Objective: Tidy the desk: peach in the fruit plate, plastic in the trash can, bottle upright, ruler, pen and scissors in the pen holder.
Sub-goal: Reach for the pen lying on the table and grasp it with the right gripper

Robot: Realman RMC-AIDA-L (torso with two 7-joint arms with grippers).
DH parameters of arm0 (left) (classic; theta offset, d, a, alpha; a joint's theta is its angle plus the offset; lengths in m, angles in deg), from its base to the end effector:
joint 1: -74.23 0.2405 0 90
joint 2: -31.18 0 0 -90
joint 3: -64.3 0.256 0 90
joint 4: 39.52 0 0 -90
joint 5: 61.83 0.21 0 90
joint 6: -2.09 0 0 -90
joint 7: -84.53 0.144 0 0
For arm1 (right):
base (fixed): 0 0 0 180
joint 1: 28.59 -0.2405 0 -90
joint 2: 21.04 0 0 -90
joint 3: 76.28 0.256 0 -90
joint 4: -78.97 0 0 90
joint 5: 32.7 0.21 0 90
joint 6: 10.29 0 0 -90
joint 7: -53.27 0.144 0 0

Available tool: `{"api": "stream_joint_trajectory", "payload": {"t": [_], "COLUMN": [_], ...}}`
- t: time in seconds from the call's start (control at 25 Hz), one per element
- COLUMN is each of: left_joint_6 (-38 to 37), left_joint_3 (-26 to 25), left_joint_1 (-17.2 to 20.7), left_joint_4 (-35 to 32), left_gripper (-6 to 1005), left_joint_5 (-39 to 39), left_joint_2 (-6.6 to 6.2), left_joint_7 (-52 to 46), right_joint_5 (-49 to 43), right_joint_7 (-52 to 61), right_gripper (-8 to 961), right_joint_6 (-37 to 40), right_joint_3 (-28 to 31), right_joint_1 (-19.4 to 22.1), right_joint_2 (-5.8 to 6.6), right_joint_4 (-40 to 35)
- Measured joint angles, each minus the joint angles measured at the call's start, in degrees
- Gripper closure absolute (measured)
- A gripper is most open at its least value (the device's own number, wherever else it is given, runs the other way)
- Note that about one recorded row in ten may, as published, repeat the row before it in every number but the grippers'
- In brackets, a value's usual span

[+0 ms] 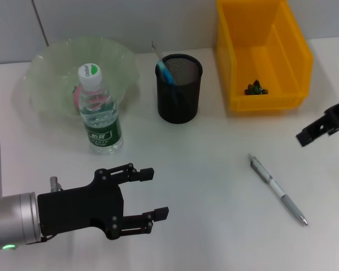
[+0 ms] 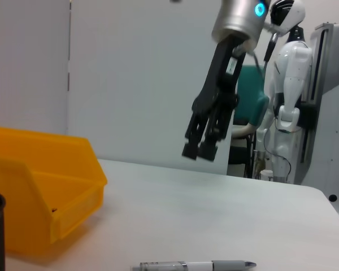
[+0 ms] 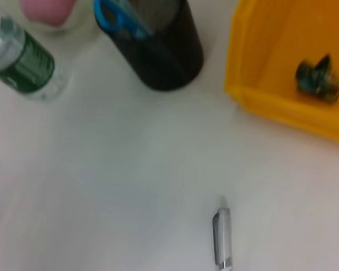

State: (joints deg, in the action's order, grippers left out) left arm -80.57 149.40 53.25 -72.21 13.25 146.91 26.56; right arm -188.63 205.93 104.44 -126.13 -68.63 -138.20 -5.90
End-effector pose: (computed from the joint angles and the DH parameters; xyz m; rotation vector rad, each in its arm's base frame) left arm -0.2506 0.2734 -0.0575 -2.8591 -0.2538 -0.8614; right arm 0.1913 0.3439 0.1064 -2.3377 1.4296 -0.3837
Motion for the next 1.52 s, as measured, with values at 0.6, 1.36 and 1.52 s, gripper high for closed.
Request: {"api": "stream_joint_trajectory", "payload": {"t": [0.6,1.36,1.52], "left_joint_6": [0.3,0.4,0.5], "left_joint_3": [-2.7,-3.0,-3.0], "left_joint_1": [0.1,0.3,0.3], "left_joint_4": [0.0,0.0,0.0], "left_gripper": [214,214,214], "left_joint_5": [3.5,5.0,5.1], "left_joint_2": [0.02,0.20,0.19], "left_joint_7": [0.1,0.1,0.1], "right_joint_5": [-7.0,-7.8,-9.0], "right_joint_7": [3.8,4.4,4.5], "right_gripper": [216,218,218], "right_joint_6": [-10.8,-19.9,-21.3], "right_joint_3": [-9.7,-9.9,-10.1], "right_joint_1": [-5.0,-9.2,-10.7], "right_joint_2": [-1.83,-1.76,-1.74], "right_joint_4": [15.7,29.8,32.9]}}
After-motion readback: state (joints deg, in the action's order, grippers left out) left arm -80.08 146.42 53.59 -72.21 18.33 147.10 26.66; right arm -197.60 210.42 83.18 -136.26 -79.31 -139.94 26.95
